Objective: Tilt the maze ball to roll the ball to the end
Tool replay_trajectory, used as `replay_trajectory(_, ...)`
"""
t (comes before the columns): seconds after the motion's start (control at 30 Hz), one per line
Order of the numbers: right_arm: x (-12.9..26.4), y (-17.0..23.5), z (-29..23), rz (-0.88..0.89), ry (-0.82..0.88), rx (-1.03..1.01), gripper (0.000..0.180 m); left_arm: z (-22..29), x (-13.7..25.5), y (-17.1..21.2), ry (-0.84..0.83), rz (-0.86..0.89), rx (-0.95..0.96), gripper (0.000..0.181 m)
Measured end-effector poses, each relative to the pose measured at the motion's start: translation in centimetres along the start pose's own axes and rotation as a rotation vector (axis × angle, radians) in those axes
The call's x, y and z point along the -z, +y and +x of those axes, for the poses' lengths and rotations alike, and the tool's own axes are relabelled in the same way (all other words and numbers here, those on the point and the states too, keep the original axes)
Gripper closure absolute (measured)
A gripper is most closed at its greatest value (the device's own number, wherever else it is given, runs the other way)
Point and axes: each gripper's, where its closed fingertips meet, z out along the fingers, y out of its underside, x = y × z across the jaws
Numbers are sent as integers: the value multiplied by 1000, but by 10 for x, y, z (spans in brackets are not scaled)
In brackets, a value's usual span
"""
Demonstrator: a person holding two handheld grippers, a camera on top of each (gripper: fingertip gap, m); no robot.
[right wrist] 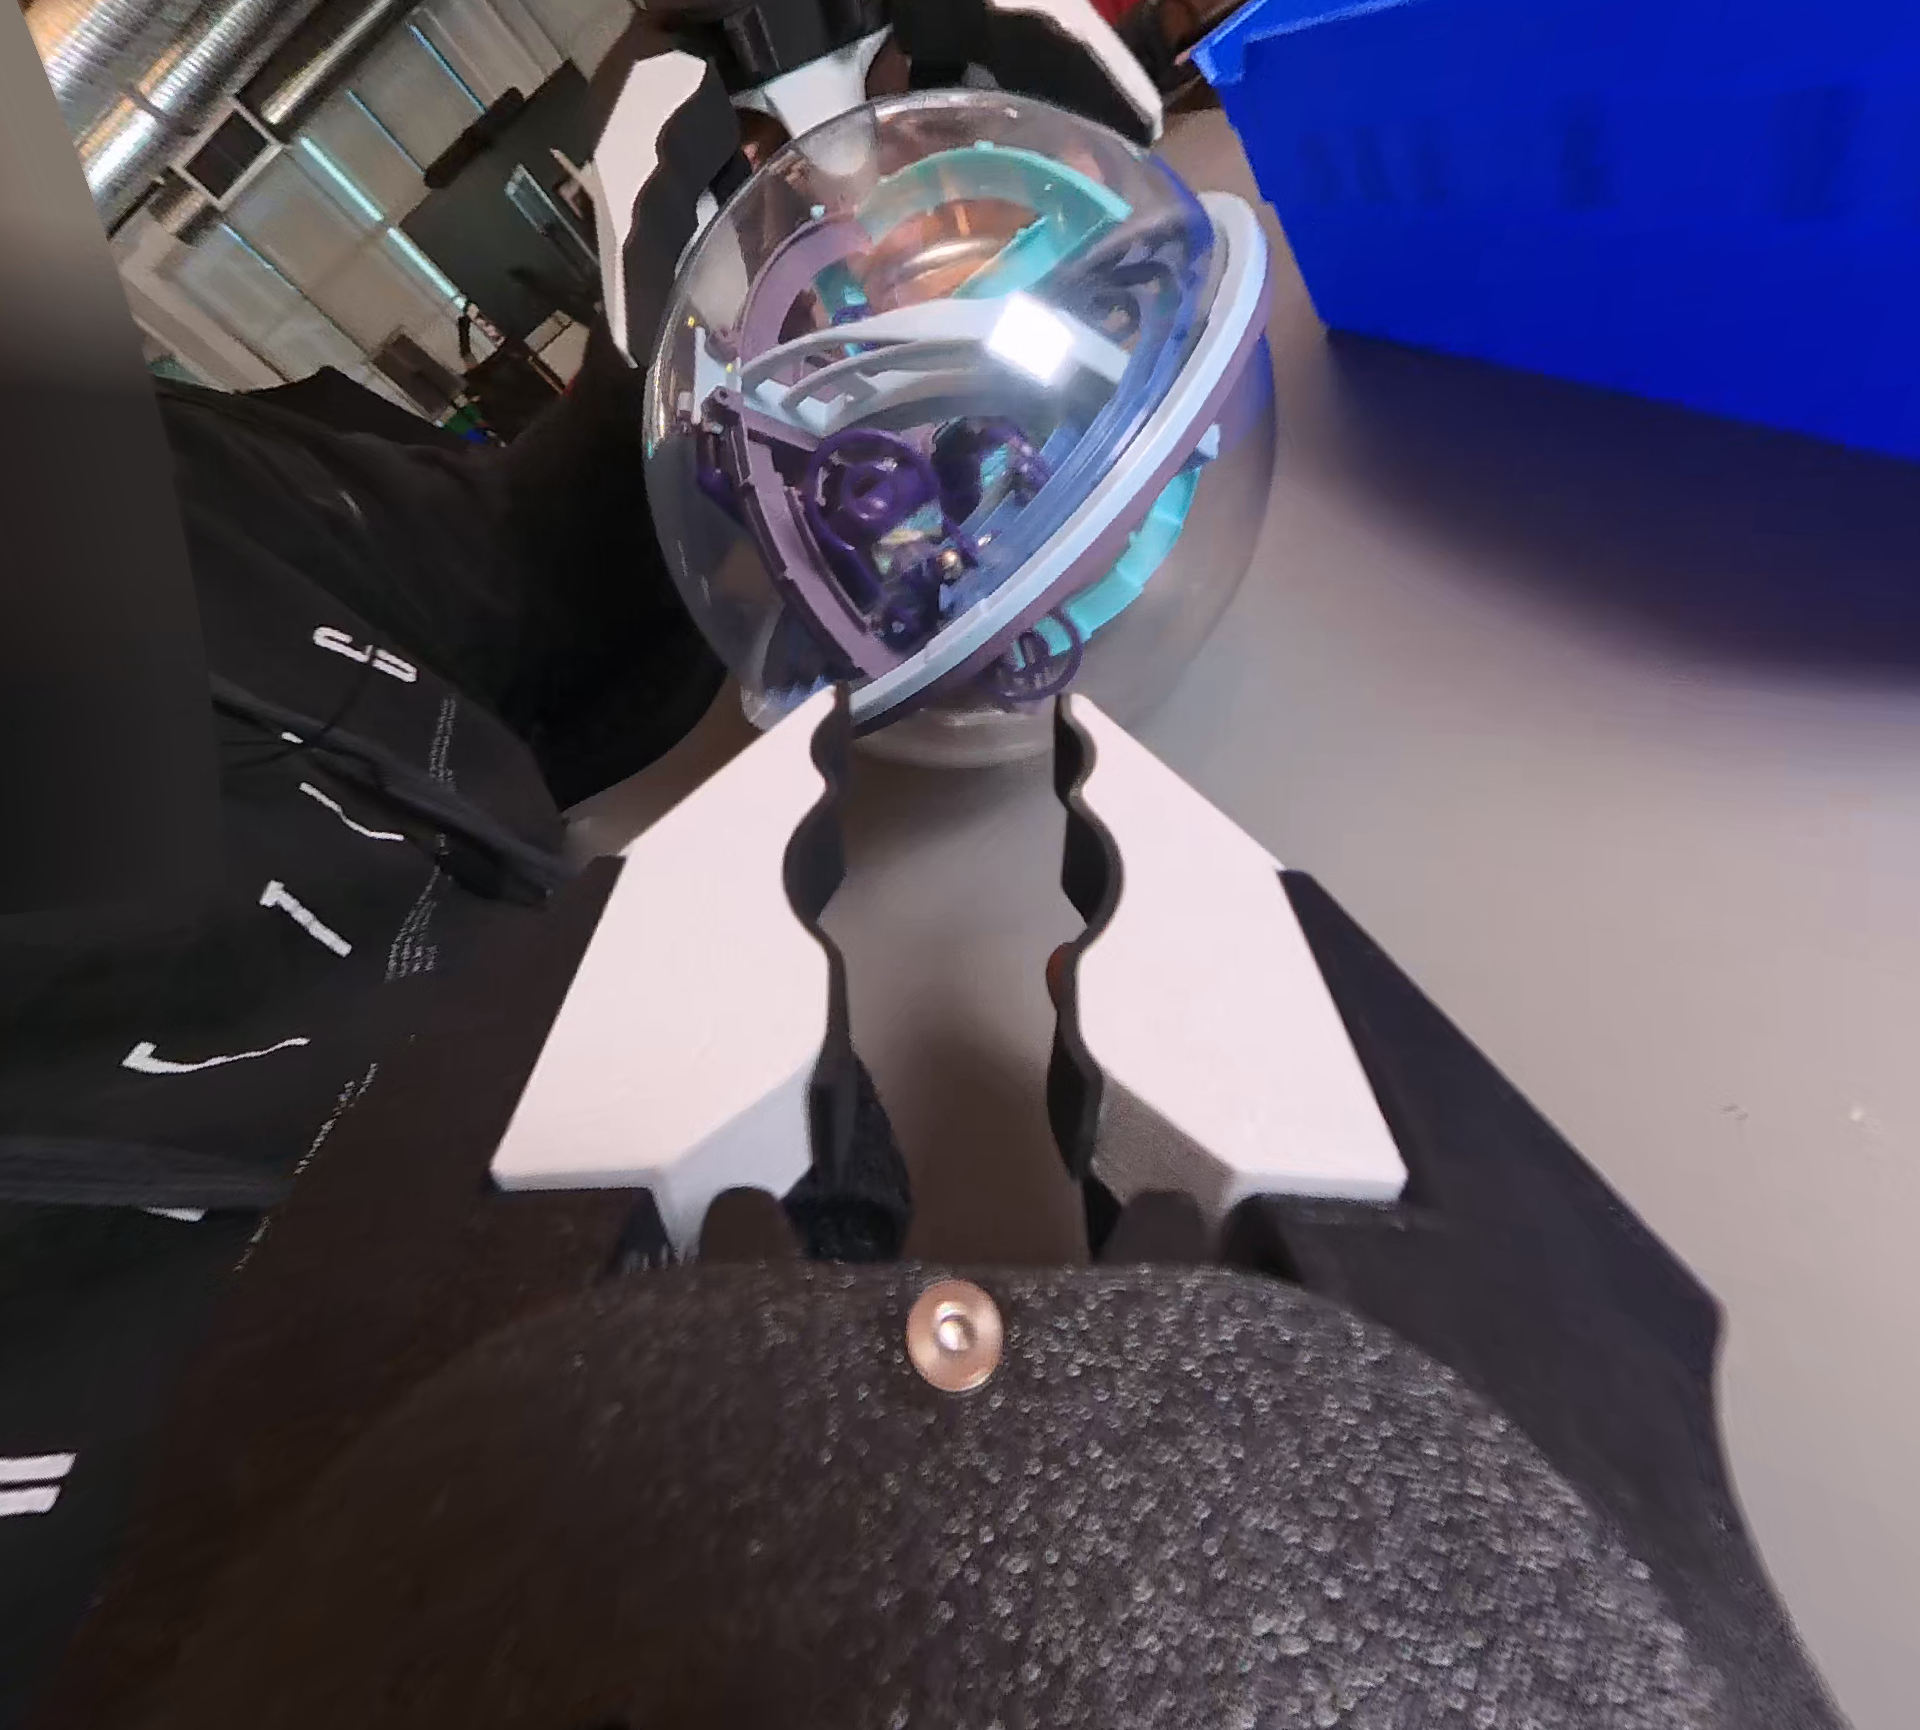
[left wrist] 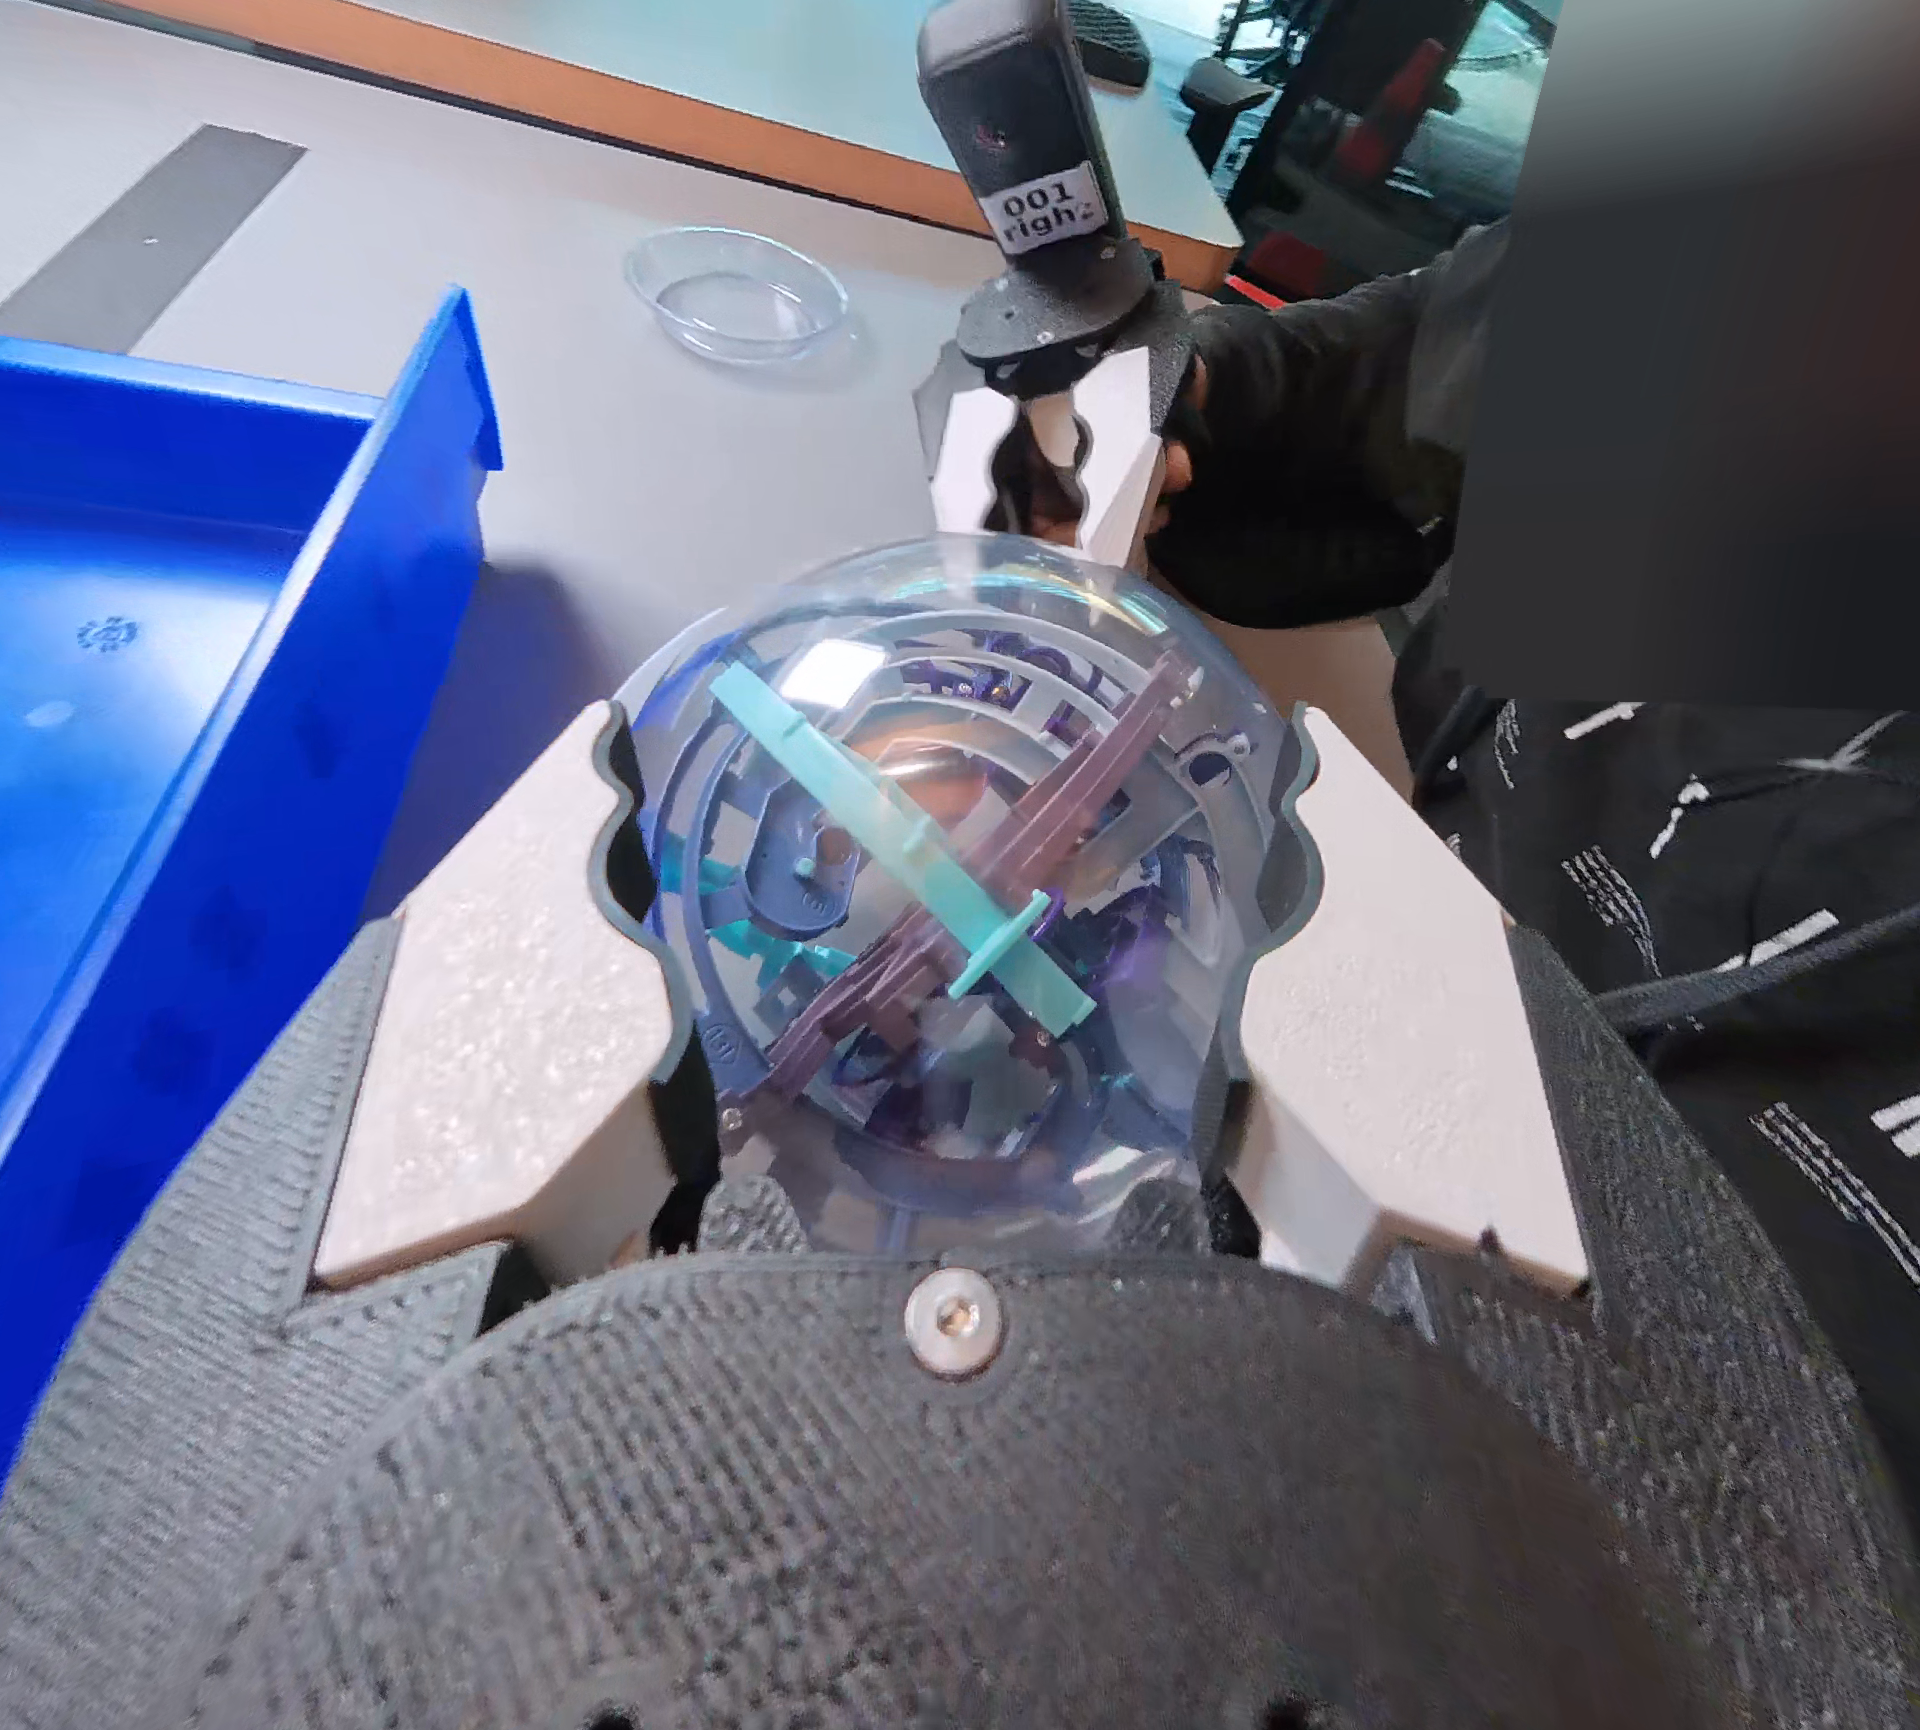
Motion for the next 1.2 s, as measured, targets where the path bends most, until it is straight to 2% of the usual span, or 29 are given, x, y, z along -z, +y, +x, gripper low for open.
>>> replay_trajectory(0.2,-6,-7,8,40,61,137,110,2,2,1,102,-13,-40,61)
replay_trajectory(0.33,-9,-22,11,51,30,259,104,4,0,1,159,-38,-69,61)
replay_trajectory(0.43,-7,-37,15,56,-42,346,106,8,-6,0,200,-81,-102,61)
replay_trajectory(0.5,-5,-44,23,50,-90,365,114,11,-12,-1,229,-112,-126,61)
replay_trajectory(0.6,-3,-61,35,53,-144,336,126,15,-19,-2,266,-169,-152,61)
replay_trajectory(0.67,-5,-67,40,24,-189,295,127,17,-24,-2,294,-201,-172,62)
replay_trajectory(0.73,-10,-64,43,-16,-227,229,127,17,-26,-6,319,-208,-192,66)
replay_trajectory(0.83,-9,-61,42,-5,-293,117,138,14,-25,-11,346,-191,-206,75)
replay_trajectory(1.07,-1,-39,46,-93,-312,-34,145,10,-22,-10,350,-157,-175,71)
replay_trajectory(1.2,-3,-28,36,-122,-375,-122,158,8,-20,-10,344,-143,-163,71)
